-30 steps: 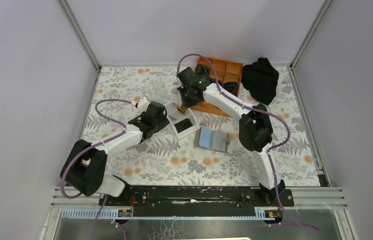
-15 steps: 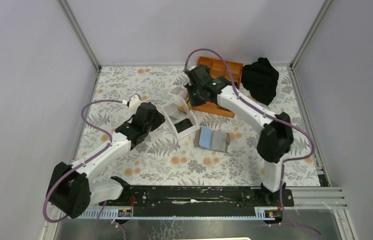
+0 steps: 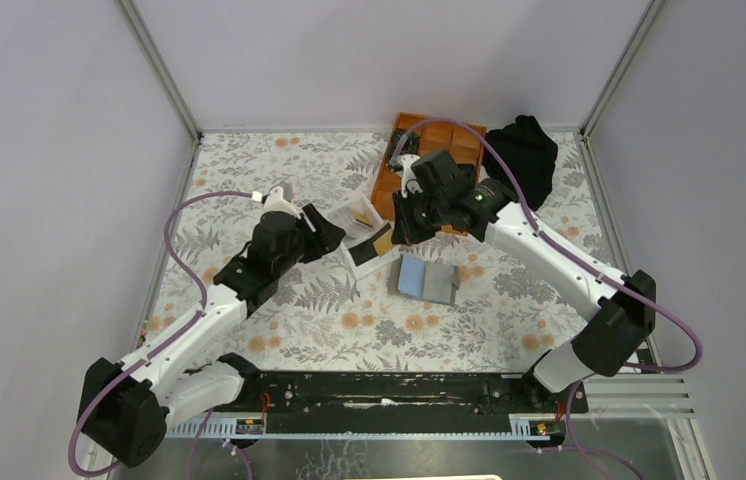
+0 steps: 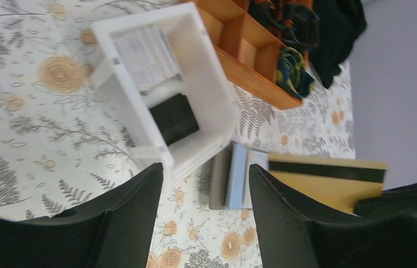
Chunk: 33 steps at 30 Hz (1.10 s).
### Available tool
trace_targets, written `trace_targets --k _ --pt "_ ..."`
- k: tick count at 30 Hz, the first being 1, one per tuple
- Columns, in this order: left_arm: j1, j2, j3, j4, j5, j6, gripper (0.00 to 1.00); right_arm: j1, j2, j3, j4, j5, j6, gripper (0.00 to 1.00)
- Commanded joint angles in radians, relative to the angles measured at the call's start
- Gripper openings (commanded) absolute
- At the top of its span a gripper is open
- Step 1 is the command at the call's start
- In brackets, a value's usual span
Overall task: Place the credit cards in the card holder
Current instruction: Pick up the credit card from the storage box.
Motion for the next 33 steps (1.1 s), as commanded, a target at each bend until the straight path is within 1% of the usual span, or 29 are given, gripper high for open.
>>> trace_targets --k 1,7,10,13,20,25,28,33 --pt "0.003 -0.027 -0.042 0.201 0.223 0.081 0.66 0.01 -0.08 -0.067 0.005 -0.194 0.013 0.0" --pt "0.003 -0.023 -0.095 0.382 0.512 0.099 0.66 0.009 -0.128 -0.136 0.016 -0.35 0.024 0.0" --pt "0.003 -0.023 -0.118 0.451 0.613 0.1 0.66 0.009 -0.135 -0.156 0.03 -0.417 0.032 0.0" --pt "0.003 -0.032 -0.138 0.474 0.661 0.104 0.66 0.008 -0.134 -0.161 0.033 -0.452 0.037 0.0" --pt "0.004 -0.068 -0.198 0.526 0.724 0.094 0.65 -0.004 -0.133 -0.182 0.06 -0.506 0.062 0.0" --pt "0.006 -0.093 -0.231 0.554 0.742 0.085 0.63 -0.017 -0.131 -0.203 0.082 -0.552 0.071 0.0" --pt "0.01 -0.084 -0.232 0.557 0.773 0.085 0.57 -0.023 -0.123 -0.205 0.089 -0.571 0.072 0.0" --pt "0.015 -0.081 -0.235 0.563 0.793 0.079 0.4 -0.038 -0.104 -0.208 0.085 -0.613 0.059 0.0"
